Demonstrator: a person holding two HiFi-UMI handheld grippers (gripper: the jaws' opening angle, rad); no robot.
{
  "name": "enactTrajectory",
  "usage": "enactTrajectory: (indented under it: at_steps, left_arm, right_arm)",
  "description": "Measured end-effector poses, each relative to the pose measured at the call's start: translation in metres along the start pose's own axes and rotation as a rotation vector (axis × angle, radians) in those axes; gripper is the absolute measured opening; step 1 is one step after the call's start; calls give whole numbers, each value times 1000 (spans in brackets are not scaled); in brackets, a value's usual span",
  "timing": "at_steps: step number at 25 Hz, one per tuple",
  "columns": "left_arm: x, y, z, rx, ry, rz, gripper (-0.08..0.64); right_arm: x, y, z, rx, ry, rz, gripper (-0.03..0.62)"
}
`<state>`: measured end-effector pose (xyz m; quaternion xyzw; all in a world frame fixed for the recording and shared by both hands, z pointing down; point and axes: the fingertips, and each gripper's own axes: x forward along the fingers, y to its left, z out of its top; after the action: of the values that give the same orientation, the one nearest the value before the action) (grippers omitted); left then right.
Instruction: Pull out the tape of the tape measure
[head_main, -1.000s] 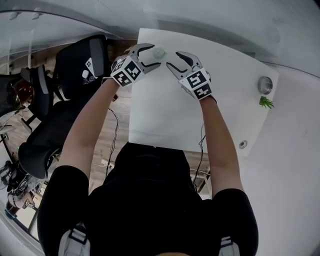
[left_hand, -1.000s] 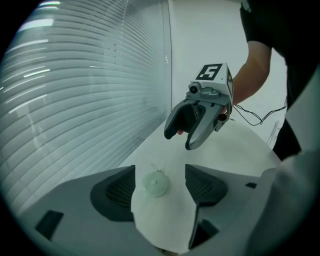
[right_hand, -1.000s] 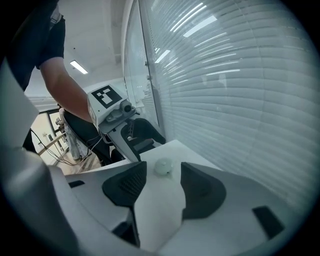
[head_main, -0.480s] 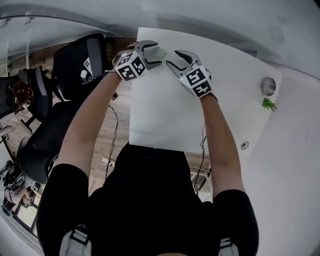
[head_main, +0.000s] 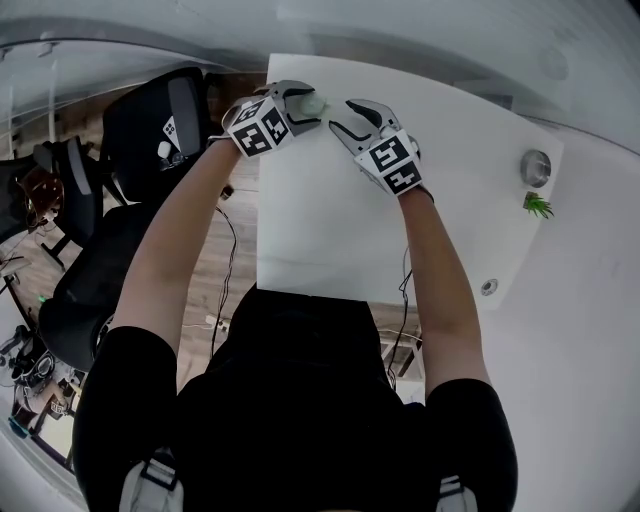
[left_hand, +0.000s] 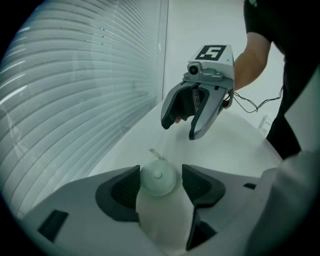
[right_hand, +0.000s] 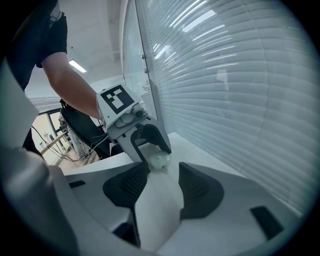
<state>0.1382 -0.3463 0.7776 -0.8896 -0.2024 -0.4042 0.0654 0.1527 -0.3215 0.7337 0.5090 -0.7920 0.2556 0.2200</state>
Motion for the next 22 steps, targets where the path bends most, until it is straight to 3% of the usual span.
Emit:
enactTrajectory:
  at_steps: [3,10,22]
  left_arm:
    - [0,-3,-1,0,-3,-2,236]
    - [-11,-10,3,6,-16,25,230]
    - [-54,-40,50,9,-78,26,230]
  right_arm:
    - [0,0,-4,4,1,0,190]
    - [-14,8,-1,-2,-1,-6,183]
    - [-42,35,17,-26,-42,3,167]
